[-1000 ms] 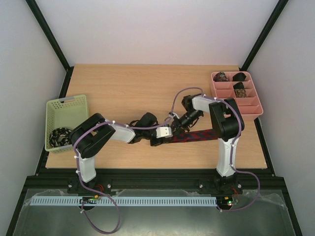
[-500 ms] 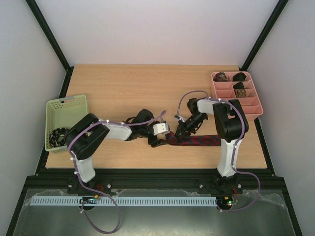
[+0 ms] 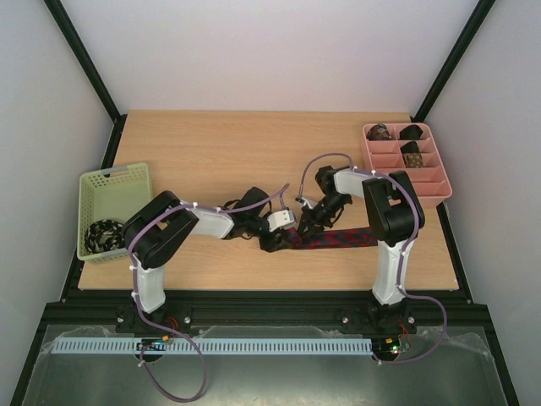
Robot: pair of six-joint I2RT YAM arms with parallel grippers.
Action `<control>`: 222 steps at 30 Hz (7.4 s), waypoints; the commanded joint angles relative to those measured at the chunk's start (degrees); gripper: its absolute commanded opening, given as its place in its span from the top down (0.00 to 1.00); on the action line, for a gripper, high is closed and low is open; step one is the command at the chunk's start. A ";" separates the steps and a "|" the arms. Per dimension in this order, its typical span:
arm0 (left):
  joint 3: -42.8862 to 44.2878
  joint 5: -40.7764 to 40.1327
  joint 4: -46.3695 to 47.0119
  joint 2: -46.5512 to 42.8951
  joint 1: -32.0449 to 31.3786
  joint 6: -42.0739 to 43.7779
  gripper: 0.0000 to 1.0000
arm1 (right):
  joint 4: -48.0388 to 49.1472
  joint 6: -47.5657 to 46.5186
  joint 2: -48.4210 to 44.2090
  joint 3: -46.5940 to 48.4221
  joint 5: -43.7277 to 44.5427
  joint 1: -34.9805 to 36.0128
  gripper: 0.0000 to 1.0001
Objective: Roll the ties
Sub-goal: Roll the tie at the center of the board.
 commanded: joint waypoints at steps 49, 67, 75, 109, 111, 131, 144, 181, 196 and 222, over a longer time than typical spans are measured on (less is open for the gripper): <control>3.78 -6.23 -20.28 1.40 0.33 22.17 0.78 | -5.31 -0.84 5.15 2.81 7.83 -4.96 0.71; 4.87 -9.69 -22.53 4.49 -0.79 17.69 0.77 | -4.28 0.30 -6.66 -2.94 -11.35 -1.09 0.48; 4.48 -10.38 -21.13 4.30 -1.08 16.29 0.75 | -3.45 0.39 -2.32 -1.32 -4.20 -1.16 0.91; -5.17 -4.18 10.62 -8.57 2.82 -17.93 0.04 | 5.77 2.18 3.23 -4.20 5.50 -2.16 0.99; -5.44 -4.06 11.97 -6.60 2.79 -18.96 0.05 | 6.53 2.70 3.90 -3.17 5.76 -1.73 0.99; -7.49 -7.47 14.73 1.58 1.77 -7.77 0.67 | 0.19 -0.14 1.99 3.09 2.47 -2.88 0.76; -9.99 -11.23 9.04 1.05 0.59 5.50 0.80 | -17.78 -6.22 0.28 8.28 -17.25 -6.11 0.39; 4.42 -3.11 -21.62 4.84 3.14 22.59 0.82 | -4.95 -2.38 1.84 -0.89 -8.79 -8.64 0.48; 3.82 -6.84 -20.61 5.57 1.73 17.36 0.82 | -6.32 0.55 0.08 1.94 -13.44 -1.68 0.54; 1.71 5.42 -1.41 -0.13 1.62 1.37 0.21 | 2.15 -3.02 2.09 -3.83 6.34 -5.75 0.99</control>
